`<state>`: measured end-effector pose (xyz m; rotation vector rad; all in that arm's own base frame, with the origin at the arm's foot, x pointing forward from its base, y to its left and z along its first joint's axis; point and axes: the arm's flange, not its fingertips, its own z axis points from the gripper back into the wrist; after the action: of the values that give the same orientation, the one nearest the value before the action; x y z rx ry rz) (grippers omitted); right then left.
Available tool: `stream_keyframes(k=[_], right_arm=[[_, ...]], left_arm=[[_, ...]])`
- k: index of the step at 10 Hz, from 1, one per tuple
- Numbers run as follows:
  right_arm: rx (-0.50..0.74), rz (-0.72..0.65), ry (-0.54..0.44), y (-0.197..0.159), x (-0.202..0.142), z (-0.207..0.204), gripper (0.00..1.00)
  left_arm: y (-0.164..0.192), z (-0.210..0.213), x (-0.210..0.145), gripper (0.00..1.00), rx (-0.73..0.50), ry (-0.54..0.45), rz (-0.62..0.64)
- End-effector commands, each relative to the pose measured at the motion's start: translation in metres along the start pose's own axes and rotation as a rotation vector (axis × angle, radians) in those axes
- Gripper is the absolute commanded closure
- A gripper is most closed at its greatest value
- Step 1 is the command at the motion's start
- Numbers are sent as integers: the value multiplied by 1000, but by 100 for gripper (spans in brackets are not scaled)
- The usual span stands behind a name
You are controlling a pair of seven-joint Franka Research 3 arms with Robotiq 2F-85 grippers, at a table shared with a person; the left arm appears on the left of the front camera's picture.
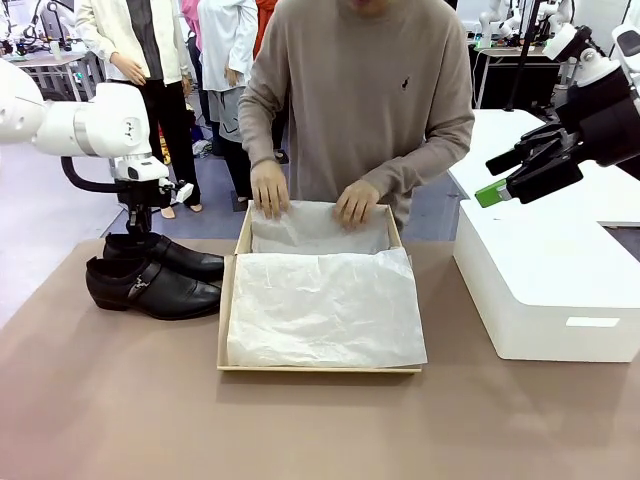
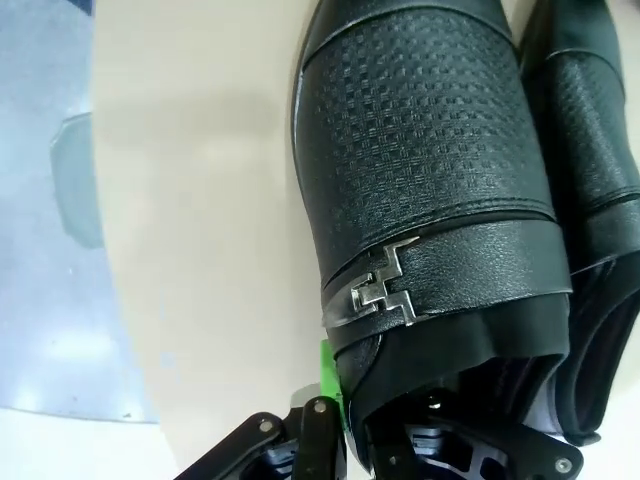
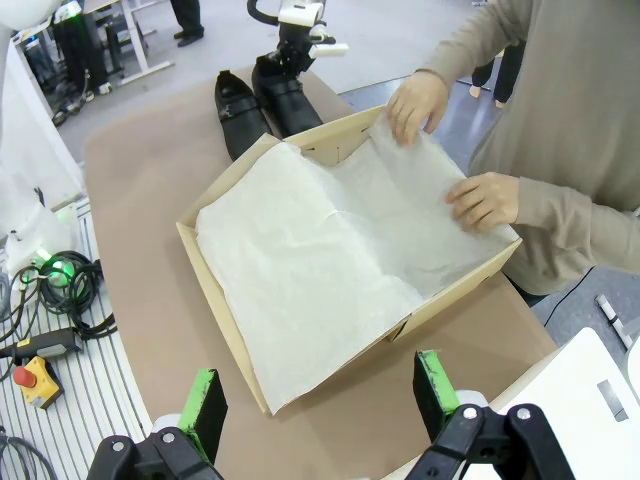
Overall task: Pack the shoes into the box.
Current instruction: Place one shoe of the Shoes into the Shoes Box.
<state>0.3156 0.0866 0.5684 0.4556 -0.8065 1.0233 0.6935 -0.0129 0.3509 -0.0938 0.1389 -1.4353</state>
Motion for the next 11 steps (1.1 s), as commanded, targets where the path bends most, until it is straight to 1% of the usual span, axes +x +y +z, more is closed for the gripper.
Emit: stream_keyframes(k=[1,3,6,7,9,11], right_arm=[[15,21,-23,-3,1,-1,0],[15,21,-23,-3,1,-1,0],[15,21,-23,-3,1,-1,0],[15,21,-23,-3,1,-1,0],[15,21,-23,-3,1,-1,0],[15,21,-23,-3,1,-1,0]], left_arm=[[-4,22,-10,100,62,15,-9],[-3,43,-17,100,99,44,-4],[-7,77,-28,100,158,42,-1],[-10,91,-31,100,178,49,30],[-24,121,-26,100,180,0,96],[-38,147,-8,100,185,-18,113]])
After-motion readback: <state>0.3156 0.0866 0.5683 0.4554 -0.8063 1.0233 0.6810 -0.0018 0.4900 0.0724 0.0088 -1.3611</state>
